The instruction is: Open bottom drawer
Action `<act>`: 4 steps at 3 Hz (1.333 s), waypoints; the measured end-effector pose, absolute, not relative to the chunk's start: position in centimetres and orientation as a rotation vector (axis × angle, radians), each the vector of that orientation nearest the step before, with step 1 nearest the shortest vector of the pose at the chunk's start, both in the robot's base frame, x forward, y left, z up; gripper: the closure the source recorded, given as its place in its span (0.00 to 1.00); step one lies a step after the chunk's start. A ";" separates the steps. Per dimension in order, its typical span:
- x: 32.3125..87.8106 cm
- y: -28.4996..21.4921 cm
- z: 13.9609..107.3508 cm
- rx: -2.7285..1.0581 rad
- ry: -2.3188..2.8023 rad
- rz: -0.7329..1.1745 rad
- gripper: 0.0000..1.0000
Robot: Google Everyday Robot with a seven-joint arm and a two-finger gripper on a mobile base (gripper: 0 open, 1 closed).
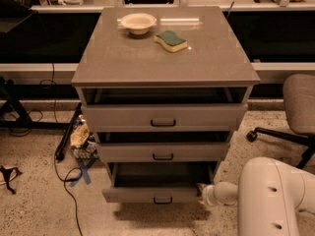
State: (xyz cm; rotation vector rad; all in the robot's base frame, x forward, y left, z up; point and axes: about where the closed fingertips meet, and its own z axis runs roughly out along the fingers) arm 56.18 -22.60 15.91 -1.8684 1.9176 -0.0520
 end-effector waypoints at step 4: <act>54.0 -16.8 17.4 -2.085 1.700 -0.033 0.00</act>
Offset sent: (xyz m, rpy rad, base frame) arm -0.0046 0.0405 0.0030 -0.0135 0.0197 0.1853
